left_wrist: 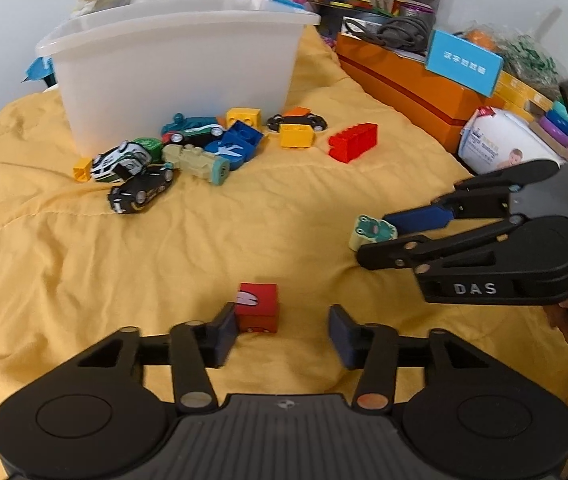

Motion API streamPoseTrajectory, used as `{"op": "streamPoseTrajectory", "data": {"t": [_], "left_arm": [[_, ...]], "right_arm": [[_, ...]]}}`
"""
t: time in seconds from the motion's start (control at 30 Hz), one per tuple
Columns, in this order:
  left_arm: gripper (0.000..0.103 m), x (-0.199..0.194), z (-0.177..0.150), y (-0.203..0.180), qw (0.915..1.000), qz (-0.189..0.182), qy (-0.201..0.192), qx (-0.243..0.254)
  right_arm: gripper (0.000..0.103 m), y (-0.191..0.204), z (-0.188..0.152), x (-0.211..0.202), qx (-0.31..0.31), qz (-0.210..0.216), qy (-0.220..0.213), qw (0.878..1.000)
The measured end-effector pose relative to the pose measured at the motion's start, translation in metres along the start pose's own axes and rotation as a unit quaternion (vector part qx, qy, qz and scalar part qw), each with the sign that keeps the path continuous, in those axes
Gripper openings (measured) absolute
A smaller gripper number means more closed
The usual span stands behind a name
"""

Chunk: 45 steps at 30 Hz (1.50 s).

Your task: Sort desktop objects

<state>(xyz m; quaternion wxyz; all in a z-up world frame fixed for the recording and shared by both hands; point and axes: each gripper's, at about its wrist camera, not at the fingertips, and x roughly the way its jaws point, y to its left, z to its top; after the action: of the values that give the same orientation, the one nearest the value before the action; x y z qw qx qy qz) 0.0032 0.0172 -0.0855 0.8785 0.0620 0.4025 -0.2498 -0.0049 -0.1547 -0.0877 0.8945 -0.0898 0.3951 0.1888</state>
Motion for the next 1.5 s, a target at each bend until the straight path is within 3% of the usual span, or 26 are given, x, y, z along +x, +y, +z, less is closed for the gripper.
{"op": "streamPoseTrajectory", "data": {"t": [0.03,0.07,0.13,0.23,0.3,0.37,0.43,0.5,0.63,0.83,1.0,1.13,1.33,1.5], "left_arm": [[0.073,0.001,0.0,-0.003,1.0,-0.004,0.003,0.004],[0.075,0.002,0.001,-0.007,1.0,-0.003,0.006,0.007],[0.075,0.004,0.002,-0.013,0.9997,0.011,0.012,0.018],[0.074,0.004,0.004,-0.012,0.9998,0.009,0.018,0.009],[0.065,0.002,0.006,-0.009,0.9998,0.007,0.017,-0.01],[0.038,-0.001,0.007,-0.004,0.9993,0.025,0.014,-0.025],[0.028,-0.001,0.008,0.002,0.9984,0.034,0.018,-0.04],[0.026,-0.001,0.009,0.004,0.9982,0.035,0.02,-0.044],[0.023,-0.002,0.009,-0.002,0.999,0.037,0.014,-0.02],[0.022,-0.017,0.015,0.004,0.9989,0.033,-0.006,-0.034],[0.021,-0.035,0.038,0.015,0.9973,0.043,-0.043,-0.041],[0.018,-0.046,0.063,0.027,0.9949,0.033,-0.076,-0.057],[0.018,-0.061,0.116,0.036,0.9867,0.052,-0.144,-0.054],[0.018,-0.062,0.161,0.055,0.9804,0.063,-0.179,-0.052]], "right_arm": [[0.043,0.001,0.0,0.0,-0.001,-0.006,0.0,1.0],[0.048,0.001,0.0,0.001,-0.002,-0.012,0.0,1.0],[0.055,0.0,0.0,0.001,-0.001,-0.022,0.0,1.0],[0.052,-0.002,0.002,0.0,-0.005,-0.005,0.005,1.0],[0.049,0.0,0.003,-0.002,-0.012,0.0,0.004,1.0],[0.047,0.001,0.004,-0.003,-0.013,0.007,-0.001,1.0],[0.039,0.002,0.005,-0.004,-0.017,0.016,0.001,1.0],[0.029,0.003,0.005,-0.002,-0.017,0.025,0.01,0.999],[0.029,0.004,0.004,-0.003,-0.02,0.029,0.013,0.999],[0.029,0.007,0.004,-0.011,-0.017,0.039,0.004,0.999],[0.029,0.001,0.011,-0.008,0.004,0.041,0.007,0.999],[0.029,-0.012,0.04,-0.023,0.017,0.034,-0.034,0.999],[0.029,-0.029,0.087,-0.04,0.01,0.014,-0.095,0.995],[0.029,-0.046,0.12,-0.032,0.031,0.005,-0.116,0.993]]}}
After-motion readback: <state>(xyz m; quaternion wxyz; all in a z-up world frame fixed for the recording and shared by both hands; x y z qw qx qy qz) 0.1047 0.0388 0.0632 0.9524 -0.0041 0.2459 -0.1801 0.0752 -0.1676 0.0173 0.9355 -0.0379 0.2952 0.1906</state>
